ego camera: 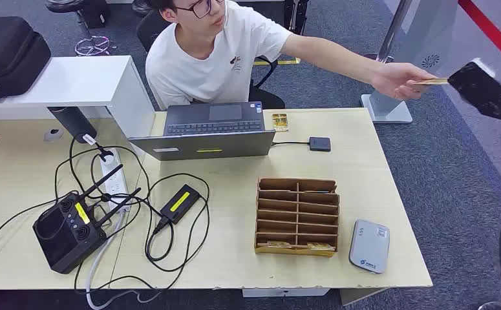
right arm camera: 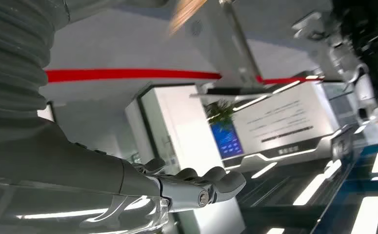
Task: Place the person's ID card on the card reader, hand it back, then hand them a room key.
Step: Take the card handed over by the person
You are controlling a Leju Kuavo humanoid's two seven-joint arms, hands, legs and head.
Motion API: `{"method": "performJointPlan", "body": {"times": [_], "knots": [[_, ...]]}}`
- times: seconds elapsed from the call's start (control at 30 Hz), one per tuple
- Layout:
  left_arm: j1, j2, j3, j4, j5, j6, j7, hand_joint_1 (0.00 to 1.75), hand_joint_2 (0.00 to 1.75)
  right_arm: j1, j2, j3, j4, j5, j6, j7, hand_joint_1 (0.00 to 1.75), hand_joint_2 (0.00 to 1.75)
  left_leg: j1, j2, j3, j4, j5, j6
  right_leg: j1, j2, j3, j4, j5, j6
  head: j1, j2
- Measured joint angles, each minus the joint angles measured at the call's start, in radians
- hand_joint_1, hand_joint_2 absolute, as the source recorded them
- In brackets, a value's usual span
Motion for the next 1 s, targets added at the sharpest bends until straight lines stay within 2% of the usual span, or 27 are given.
{"method": "performJointPlan", "body": {"times": [0.13, 0.17, 0.27, 0.3, 0.57, 1.0], "knots": [[0.000, 0.000, 0.008, 0.000, -0.001, -0.002, 0.004, 0.00, 1.75, -0.006, 0.049, 0.031, 0.021, 0.002, -0.008, -0.006, 0.00, 1.75, 0.000, -0.002, -0.001, 0.000, 0.000, 0.000, 0.000, -0.002, 0.000, 0.000, 0.000, 0.000, 0.000, 0.000], [0.000, 0.000, 0.010, 0.000, -0.001, -0.003, 0.005, 0.00, 1.75, -0.007, 0.063, 0.038, 0.026, 0.002, -0.009, -0.007, 0.18, 1.75, 0.000, -0.002, -0.001, 0.000, 0.000, 0.000, 0.000, -0.003, 0.000, 0.000, 0.000, 0.000, 0.000, 0.000], [0.000, 0.000, 0.012, 0.000, -0.003, -0.003, 0.006, 0.00, 1.75, -0.007, 0.090, 0.054, 0.037, 0.000, -0.010, -0.011, 1.49, 1.75, 0.000, -0.003, -0.001, 0.000, 0.000, 0.000, 0.000, -0.003, 0.000, -0.001, 0.000, 0.000, 0.000, 0.000], [0.000, 0.000, 0.012, 0.000, -0.004, -0.005, 0.006, 0.00, 1.75, -0.006, 0.096, 0.057, 0.040, -0.002, -0.011, -0.013, 1.75, 1.75, 0.000, -0.003, -0.002, 0.000, 0.000, 0.000, 0.000, -0.003, 0.000, -0.001, 0.000, 0.000, 0.000, 0.000], [0.001, 0.004, 0.018, 0.000, -0.002, -0.079, -0.028, 0.00, 1.75, -0.001, 0.116, 0.071, 0.056, -0.027, -0.012, -0.039, 1.75, 1.75, 0.000, -0.003, -0.002, 0.000, 0.000, 0.000, 0.000, -0.003, 0.000, -0.001, 0.000, 0.000, 0.000, 0.000], [0.002, 0.009, 0.019, 0.000, -0.015, -0.105, -0.053, 0.00, 1.75, 0.016, 0.116, 0.068, 0.067, -0.046, -0.007, -0.055, 1.75, 1.75, 0.000, -0.003, -0.002, 0.001, 0.000, 0.000, 0.000, -0.004, 0.000, -0.001, 0.000, 0.000, 0.000, 0.000]]}}
